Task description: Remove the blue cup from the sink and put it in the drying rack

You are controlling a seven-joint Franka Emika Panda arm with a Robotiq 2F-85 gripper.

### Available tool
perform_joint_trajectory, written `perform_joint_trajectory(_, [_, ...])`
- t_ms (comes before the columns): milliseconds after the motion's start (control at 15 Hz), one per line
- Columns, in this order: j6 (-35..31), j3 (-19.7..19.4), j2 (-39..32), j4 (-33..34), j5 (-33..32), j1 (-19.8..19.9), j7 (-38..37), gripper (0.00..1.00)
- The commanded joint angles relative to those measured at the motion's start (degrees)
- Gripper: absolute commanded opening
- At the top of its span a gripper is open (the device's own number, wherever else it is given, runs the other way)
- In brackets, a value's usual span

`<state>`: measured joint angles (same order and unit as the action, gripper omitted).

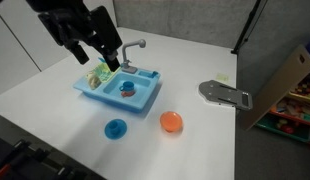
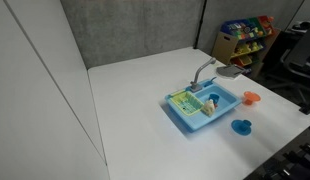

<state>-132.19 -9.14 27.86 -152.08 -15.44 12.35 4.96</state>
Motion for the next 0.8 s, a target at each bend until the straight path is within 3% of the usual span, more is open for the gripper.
perform_joint_trajectory(0, [0.9,2.4,-5.6,4.3,1.6,-2.0,-2.4,1.0])
perform_joint_trajectory(333, [0.1,5.0,-14.3,10.2,3.2,-5.0,-6.0,1.0])
perform_joint_trajectory(733, [-0.9,6.2,-24.9,18.2,9.5,-8.4,-6.7,1.0])
